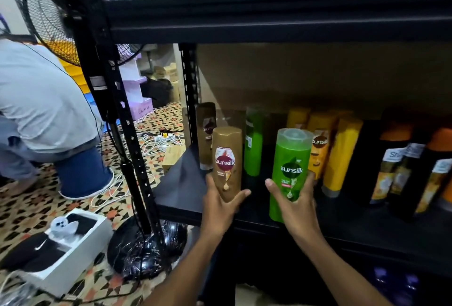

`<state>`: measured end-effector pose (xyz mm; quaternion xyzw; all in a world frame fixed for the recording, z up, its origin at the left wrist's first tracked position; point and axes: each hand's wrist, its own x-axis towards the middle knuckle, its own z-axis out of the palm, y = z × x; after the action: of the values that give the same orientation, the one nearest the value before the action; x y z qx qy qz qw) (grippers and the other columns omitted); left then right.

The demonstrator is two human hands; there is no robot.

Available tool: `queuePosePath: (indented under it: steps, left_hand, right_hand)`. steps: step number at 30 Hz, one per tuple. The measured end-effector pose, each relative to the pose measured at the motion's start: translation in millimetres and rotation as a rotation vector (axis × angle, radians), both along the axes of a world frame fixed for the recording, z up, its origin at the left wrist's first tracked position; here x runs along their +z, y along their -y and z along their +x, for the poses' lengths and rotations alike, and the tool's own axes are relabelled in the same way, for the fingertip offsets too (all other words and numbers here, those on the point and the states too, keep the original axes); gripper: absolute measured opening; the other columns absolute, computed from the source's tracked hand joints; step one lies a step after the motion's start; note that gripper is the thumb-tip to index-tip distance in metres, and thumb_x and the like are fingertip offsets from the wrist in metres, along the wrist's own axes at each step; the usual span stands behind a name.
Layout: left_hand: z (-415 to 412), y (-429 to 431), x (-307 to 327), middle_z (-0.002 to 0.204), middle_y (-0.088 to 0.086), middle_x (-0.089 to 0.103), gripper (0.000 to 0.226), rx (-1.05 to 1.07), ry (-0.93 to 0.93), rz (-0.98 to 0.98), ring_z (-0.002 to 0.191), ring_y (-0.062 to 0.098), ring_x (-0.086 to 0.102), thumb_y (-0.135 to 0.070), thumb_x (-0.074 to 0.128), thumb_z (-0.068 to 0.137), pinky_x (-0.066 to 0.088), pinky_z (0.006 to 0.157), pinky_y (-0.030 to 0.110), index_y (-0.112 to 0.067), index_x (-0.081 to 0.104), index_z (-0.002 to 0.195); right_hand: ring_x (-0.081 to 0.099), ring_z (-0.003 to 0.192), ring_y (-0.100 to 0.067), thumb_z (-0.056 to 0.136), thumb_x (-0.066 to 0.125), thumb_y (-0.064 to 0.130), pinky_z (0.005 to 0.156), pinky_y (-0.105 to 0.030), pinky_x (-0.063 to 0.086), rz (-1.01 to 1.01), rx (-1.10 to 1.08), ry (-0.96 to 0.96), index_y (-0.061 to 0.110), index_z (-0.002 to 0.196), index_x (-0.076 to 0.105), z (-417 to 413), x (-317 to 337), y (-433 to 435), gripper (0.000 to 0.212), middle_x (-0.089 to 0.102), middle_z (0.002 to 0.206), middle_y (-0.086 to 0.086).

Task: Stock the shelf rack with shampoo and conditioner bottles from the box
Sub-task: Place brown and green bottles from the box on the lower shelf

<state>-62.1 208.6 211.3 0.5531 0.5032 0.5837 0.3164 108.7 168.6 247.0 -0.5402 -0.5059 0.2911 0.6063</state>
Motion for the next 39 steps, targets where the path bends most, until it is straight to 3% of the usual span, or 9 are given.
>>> queuePosePath:
  steps: [4,7,9,17,22,28,32,35,39]
  left_hand:
    - [-13,-11,1,0.111,-0.01,0.068,0.071,0.008,-0.025,-0.049,0.089,-0.01,0.067,-0.03,0.09,0.075,0.055,0.073,0.014,-0.021,0.04,0.125]
    - [-21,-19,2,0.109,-0.009,0.067,0.069,0.061,0.004,-0.044,0.085,-0.012,0.065,-0.02,0.09,0.075,0.05,0.068,0.007,-0.018,0.042,0.124]
    - [-22,-21,1,0.109,-0.009,0.067,0.066,0.081,0.019,-0.043,0.086,-0.01,0.066,-0.018,0.091,0.074,0.051,0.069,0.008,-0.024,0.043,0.119]
    - [-21,-27,-3,0.109,-0.009,0.068,0.069,0.099,0.038,-0.054,0.09,-0.003,0.069,-0.024,0.092,0.072,0.055,0.07,0.014,-0.025,0.043,0.121]
    - [-19,-30,-3,0.107,-0.011,0.068,0.07,0.141,-0.005,-0.053,0.087,-0.006,0.067,-0.029,0.093,0.07,0.056,0.07,0.015,-0.023,0.042,0.118]
    - [-19,-33,-5,0.103,-0.006,0.07,0.069,0.178,-0.036,-0.043,0.081,-0.006,0.068,-0.026,0.094,0.069,0.054,0.067,0.012,-0.016,0.043,0.114]
    - [-22,-30,-7,0.109,-0.008,0.068,0.067,0.155,-0.087,-0.038,0.09,-0.006,0.066,-0.028,0.09,0.076,0.055,0.075,0.015,-0.021,0.037,0.117]
    - [-32,-36,-3,0.107,-0.015,0.056,0.064,0.193,-0.158,-0.009,0.092,-0.015,0.059,-0.014,0.083,0.083,0.045,0.074,0.003,-0.014,0.031,0.121]
    - [-54,-62,7,0.108,-0.002,0.058,0.06,0.282,-0.139,-0.079,0.096,0.015,0.061,-0.012,0.081,0.085,0.046,0.077,0.021,-0.013,0.031,0.119]
  right_hand:
    - [0.056,0.119,-0.012,0.082,0.078,0.047,0.101,-0.038,0.045,0.001,0.023,0.045,0.042,0.142,0.025,-5,-10,-21,0.08,0.054,0.124,0.026]
    - [0.055,0.117,-0.006,0.084,0.078,0.042,0.1,-0.033,0.045,0.006,0.033,0.029,0.037,0.15,0.021,-12,-11,-37,0.088,0.051,0.123,0.034]
    - [0.059,0.113,-0.003,0.084,0.08,0.038,0.096,-0.032,0.048,0.014,0.043,0.023,0.045,0.141,0.025,-14,-11,-51,0.079,0.054,0.121,0.034]
    - [0.053,0.123,-0.029,0.085,0.076,0.041,0.101,-0.049,0.048,-0.056,-0.032,0.158,0.028,0.128,0.028,-28,-32,-92,0.066,0.053,0.137,-0.009]
    - [0.055,0.12,-0.032,0.085,0.077,0.036,0.098,-0.048,0.049,-0.075,-0.054,0.201,0.018,0.128,0.031,-31,-32,-97,0.066,0.055,0.133,-0.012]
    - [0.053,0.114,-0.035,0.09,0.071,0.039,0.09,-0.045,0.049,-0.13,-0.071,0.43,0.012,0.131,0.034,-38,-37,-94,0.061,0.055,0.127,-0.016]
    - [0.051,0.113,-0.035,0.092,0.064,0.051,0.094,-0.046,0.043,-0.188,-0.14,0.568,0.011,0.125,0.038,-37,-36,-92,0.058,0.058,0.123,-0.016]
    - [0.047,0.12,-0.034,0.093,0.061,0.051,0.101,-0.047,0.037,-0.212,-0.164,0.691,0.007,0.133,0.038,-35,-37,-93,0.064,0.055,0.13,-0.014]
    - [0.045,0.124,-0.032,0.094,0.064,0.044,0.105,-0.047,0.034,-0.218,-0.162,0.715,0.008,0.135,0.037,-34,-39,-96,0.062,0.054,0.132,-0.011]
